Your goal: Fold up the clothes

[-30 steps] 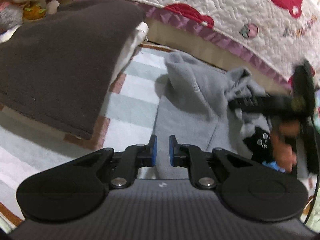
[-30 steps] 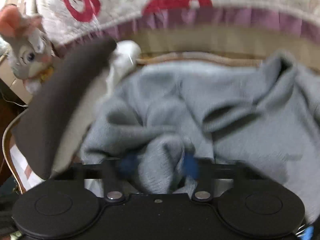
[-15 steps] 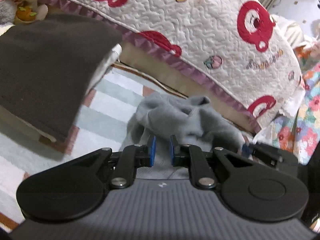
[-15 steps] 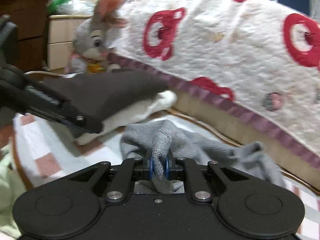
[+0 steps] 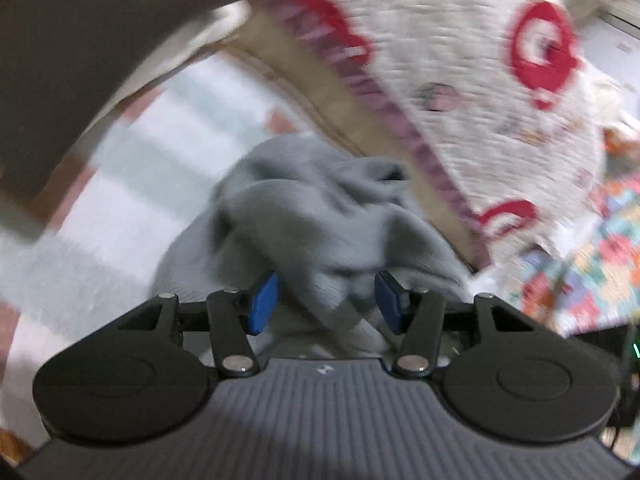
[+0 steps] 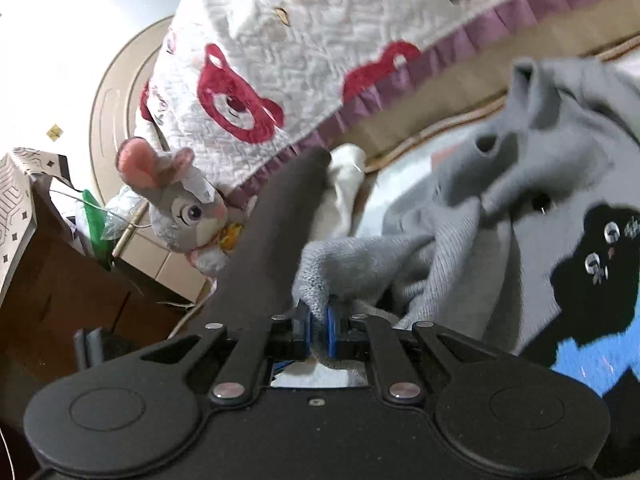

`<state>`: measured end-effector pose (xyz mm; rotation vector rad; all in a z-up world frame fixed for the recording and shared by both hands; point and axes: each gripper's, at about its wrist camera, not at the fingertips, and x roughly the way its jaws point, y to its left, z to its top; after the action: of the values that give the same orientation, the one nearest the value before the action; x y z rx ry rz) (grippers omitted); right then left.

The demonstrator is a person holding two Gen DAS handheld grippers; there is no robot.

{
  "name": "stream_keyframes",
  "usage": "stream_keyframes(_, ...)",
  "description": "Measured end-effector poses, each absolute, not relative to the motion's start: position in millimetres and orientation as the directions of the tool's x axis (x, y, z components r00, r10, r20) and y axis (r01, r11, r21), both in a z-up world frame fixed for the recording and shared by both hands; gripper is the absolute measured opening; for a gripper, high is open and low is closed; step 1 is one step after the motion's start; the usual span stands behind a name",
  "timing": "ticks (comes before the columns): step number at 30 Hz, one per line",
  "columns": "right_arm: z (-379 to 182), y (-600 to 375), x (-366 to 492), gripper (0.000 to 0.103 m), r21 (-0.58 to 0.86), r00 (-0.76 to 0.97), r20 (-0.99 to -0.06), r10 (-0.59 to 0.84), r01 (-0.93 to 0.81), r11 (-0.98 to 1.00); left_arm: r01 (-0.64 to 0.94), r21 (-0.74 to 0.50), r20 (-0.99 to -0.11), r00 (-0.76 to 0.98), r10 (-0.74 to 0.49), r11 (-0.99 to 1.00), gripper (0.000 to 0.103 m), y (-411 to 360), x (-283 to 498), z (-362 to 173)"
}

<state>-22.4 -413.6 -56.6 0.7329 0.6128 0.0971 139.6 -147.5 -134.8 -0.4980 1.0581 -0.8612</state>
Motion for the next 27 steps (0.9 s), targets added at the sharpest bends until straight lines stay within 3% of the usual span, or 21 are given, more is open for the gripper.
stream_keyframes(3, -70.9, -409.8, -20.6, 0.01, 0.637, 0.792, -0.529, 0.304, 0.133, 0.759, 0.317, -0.72, -0.573, 0.23, -0.787, 0.617, 0.051, -147.7, 146.6, -150.5)
stream_keyframes(6, -71.4, -389.5, -18.1, 0.01, 0.517, 0.736, -0.604, 0.305, 0.071, 0.853, 0.219, -0.75, -0.6, 0.172, -0.781, 0.624, 0.052, -145.2, 153.3, -164.9)
stream_keyframes(7, -72.8, -381.0, -17.9, 0.01, 0.473, 0.718, -0.628, 0.301, 0.044, 0.88, 0.191, -0.784, -0.572, 0.148, -0.807, 0.59, 0.052, -140.0, 151.5, -167.3)
stream_keyframes(10, -79.2, -364.8, -15.9, 0.01, 0.397, 0.685, -0.668, 0.291, -0.004, 0.918, 0.267, -0.8, -0.523, 0.129, -0.843, 0.537, 0.052, -131.1, 140.8, -159.0)
stream_keyframes(12, -82.3, -357.9, -14.1, 0.01, 0.359, 0.676, -0.681, 0.282, -0.026, 0.933, 0.337, -0.771, -0.535, 0.117, -0.836, 0.541, 0.052, -135.3, 136.7, -157.3)
stream_keyframes(19, -86.4, -339.3, -12.7, 0.01, 0.206, 0.654, -0.722, 0.226, -0.109, 0.973, 0.352, -0.756, -0.579, 0.033, -0.814, 0.552, 0.06, -146.0, 137.2, -157.2)
stream_keyframes(23, -86.9, -335.0, -14.1, 0.01, 0.149, 0.663, -0.726, 0.181, -0.105, 0.983, 0.444, -0.756, -0.543, -0.015, -0.84, 0.481, 0.064, -145.5, 129.5, -137.0)
stream_keyframes(27, -80.6, -321.5, -12.9, 0.01, 0.113, 0.676, -0.715, 0.181, -0.144, 0.983, 0.523, -0.638, -0.641, 0.047, -0.766, 0.566, 0.062, -162.1, 126.0, -138.3)
